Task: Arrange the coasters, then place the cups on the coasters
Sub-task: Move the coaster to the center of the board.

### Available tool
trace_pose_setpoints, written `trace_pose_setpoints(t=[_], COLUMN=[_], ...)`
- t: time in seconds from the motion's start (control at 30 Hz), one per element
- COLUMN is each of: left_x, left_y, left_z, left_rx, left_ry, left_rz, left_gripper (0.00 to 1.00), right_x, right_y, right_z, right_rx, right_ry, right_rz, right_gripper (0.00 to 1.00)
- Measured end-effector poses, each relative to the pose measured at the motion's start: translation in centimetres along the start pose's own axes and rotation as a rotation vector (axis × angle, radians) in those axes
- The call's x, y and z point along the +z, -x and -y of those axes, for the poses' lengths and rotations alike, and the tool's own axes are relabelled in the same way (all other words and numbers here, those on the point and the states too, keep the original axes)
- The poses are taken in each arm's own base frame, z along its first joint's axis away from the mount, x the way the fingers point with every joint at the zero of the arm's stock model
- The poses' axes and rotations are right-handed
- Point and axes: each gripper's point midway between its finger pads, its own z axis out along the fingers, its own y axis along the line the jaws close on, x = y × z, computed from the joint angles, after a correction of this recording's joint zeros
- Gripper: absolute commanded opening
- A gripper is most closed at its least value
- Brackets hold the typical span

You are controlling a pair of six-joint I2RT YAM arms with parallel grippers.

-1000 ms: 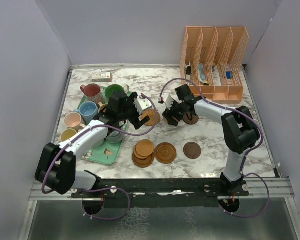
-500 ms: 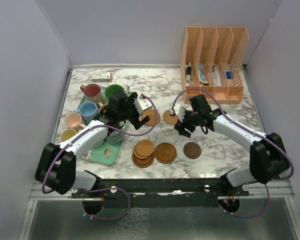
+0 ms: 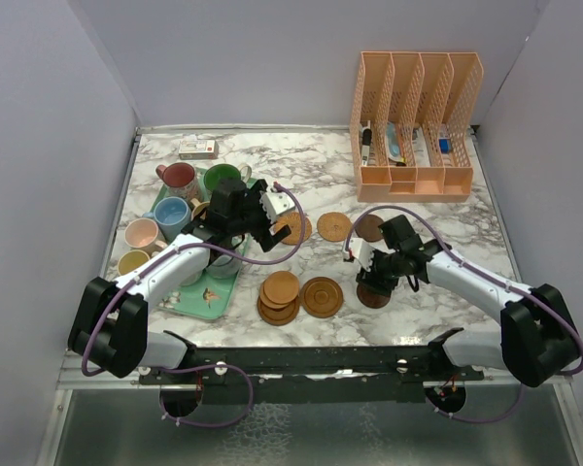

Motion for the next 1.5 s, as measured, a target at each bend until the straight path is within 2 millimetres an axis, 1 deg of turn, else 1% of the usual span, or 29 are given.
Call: trace_pose_setpoints(t=[0.1,0.2,0.4,0.57,0.73,1.0,1.4,1.5], left_x=[0.0,0.0,0.0,0.0,0.0,0.0,0.0,0.0], left_y=[-0.2,-0.3,-0.3,-0.2,-0.2,-0.2,-0.3,-0.3], left_z=[0.1,0.1,0.1,0.2,0.2,0.3,0.4,0.4], left_rx=[-0.002,-0.003,-0.003,-0.003,-0.003,-0.003,-0.004,-0.004], left_ry=[-0.002,-0.002,-0.003,-0.005,-0.009,-0.011,-0.013,-0.013], left_rz=[-0.003,-0.005,-0.004,-0.003,0.000,0.001,-0.001,-0.002], left_gripper=[0.98,0.98,0.97,0.97,0.98,0.98,0.98,0.98], right_x=[0.2,0.3,0.3,0.5,0.3,-0.5,-3.4,-3.9], right_y=[-1.1,-1.7,-1.8,-2.0,-2.4,-4.1,-9.4,-10.3], right_z=[-0.3,-0.4,-0.3,0.4,2.4,5.9,13.7,15.4], right_rx=[0.009,0.014,0.015,0.040,0.086,0.161,0.272,0.295], right_ry=[-0.003,-0.004,-0.009,-0.036,-0.098,-0.192,-0.391,-0.430], right_rz=[-0.030,-0.047,-0.051,-0.057,-0.043,-0.059,-0.166,-0.186], right_gripper=[0.48,0.48,0.46,0.46,0.44,0.43,0.41,0.41])
